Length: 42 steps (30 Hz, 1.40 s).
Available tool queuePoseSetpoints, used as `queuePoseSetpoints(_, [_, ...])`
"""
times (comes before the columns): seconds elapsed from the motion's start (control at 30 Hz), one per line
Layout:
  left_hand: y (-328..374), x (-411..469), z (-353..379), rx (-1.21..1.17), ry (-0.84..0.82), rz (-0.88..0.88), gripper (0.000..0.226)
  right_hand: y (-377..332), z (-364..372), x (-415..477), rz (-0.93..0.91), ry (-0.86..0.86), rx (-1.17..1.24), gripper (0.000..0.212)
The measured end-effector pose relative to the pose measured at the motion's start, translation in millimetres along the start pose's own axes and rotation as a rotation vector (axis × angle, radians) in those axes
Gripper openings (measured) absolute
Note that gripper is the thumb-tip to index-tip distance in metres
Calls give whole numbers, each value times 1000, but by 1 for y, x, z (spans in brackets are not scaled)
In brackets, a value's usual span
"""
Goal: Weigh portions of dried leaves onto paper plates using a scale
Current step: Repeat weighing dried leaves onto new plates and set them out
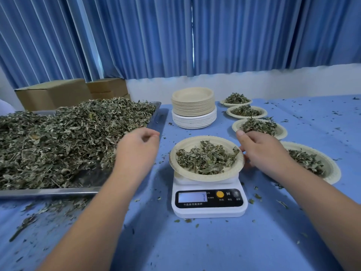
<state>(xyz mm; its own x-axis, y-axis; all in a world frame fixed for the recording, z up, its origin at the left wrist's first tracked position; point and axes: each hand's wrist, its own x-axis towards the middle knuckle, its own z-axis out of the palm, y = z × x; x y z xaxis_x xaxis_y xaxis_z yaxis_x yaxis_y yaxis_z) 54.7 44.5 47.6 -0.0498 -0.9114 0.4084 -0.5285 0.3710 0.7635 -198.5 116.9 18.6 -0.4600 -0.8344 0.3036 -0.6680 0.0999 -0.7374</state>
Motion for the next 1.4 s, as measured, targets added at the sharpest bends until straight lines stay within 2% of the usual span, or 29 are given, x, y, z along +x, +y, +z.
queuePoseSetpoints(0.1, [9, -11, 14, 30, -63, -12, 23, -1, 0, -2, 48, -25, 6, 53])
queuePoseSetpoints(0.23, [4, -12, 17, 48, -197, -133, 37, -2, -3, -4, 116, -55, 42, 55])
queuePoseSetpoints(0.33, [-1, -8, 16, -8, -282, -239, 33, -5, -2, -5, 148, -71, 68, 57])
queuePoseSetpoints(0.43, [0, -10, 17, -181, -394, -368, 24, -8, 1, -6, 174, -98, 132, 55])
queuePoseSetpoints(0.5, [1, -12, 15, -308, -410, -398, 18, -11, 2, -9, 181, -102, 188, 51])
queuePoseSetpoints(0.6, [1, -16, 11, -525, -401, -398, 17, -17, 5, -13, 204, -101, 315, 43])
queuePoseSetpoints(0.73, [6, -27, 8, -885, -311, -418, 18, -25, 4, -15, 224, -133, 554, 51])
queuePoseSetpoints(0.83, [13, -35, 2, -1035, -256, -446, 18, -35, 2, -19, 271, -173, 673, 45])
queuePoseSetpoints(1.0, [32, -37, -15, -1055, -204, -449, 18, -60, 0, -17, 322, -201, 887, 29])
queuePoseSetpoints(1.13, [42, -12, -22, -1023, -233, -454, 19, -80, -2, 1, 334, -191, 974, 18])
queuePoseSetpoints(1.3, [39, 63, -6, -952, -334, -429, 18, -88, 2, 75, 320, -197, 991, 18])
queuePoseSetpoints(1.4, [31, 121, 17, -946, -330, -443, 19, -81, 16, 136, 320, -211, 974, 26])
